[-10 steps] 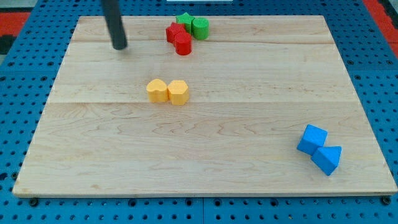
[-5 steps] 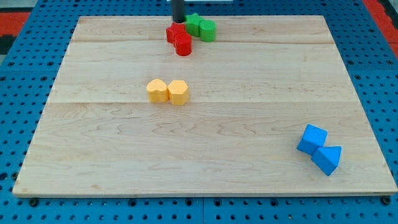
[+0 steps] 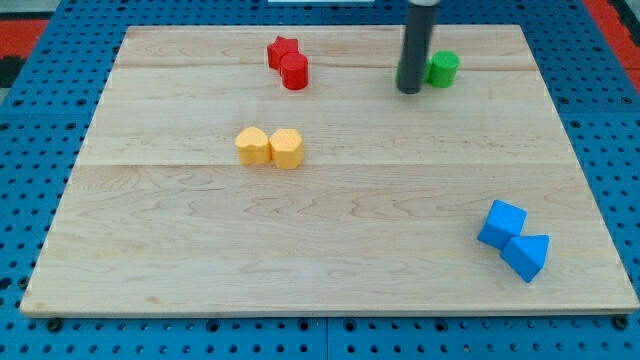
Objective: Move the green blocks towards the top right of the board
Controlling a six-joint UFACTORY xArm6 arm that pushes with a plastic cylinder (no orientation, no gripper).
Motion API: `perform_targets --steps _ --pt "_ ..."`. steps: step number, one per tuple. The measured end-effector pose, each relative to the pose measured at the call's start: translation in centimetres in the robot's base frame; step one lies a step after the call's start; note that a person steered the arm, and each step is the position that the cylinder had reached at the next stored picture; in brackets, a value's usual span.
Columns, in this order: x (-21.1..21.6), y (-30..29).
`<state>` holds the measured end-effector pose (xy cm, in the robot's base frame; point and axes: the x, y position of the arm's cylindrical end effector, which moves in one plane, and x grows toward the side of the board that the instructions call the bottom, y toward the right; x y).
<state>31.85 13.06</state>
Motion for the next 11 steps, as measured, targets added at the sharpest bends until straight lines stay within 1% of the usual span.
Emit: perform_targets --steps 1,2,3,4,5,6,9,10,11 --pt "-1.4 2.8" --pt "-2.1 4.1" --pt "-5.5 4.4" --pt "-3.7 4.4" --pt "2.5 2.5" --pt "1.2 -2.9" --pt "-2.9 0.5" --pt "-2.1 -0.7" --pt "-2.3 -4.8"
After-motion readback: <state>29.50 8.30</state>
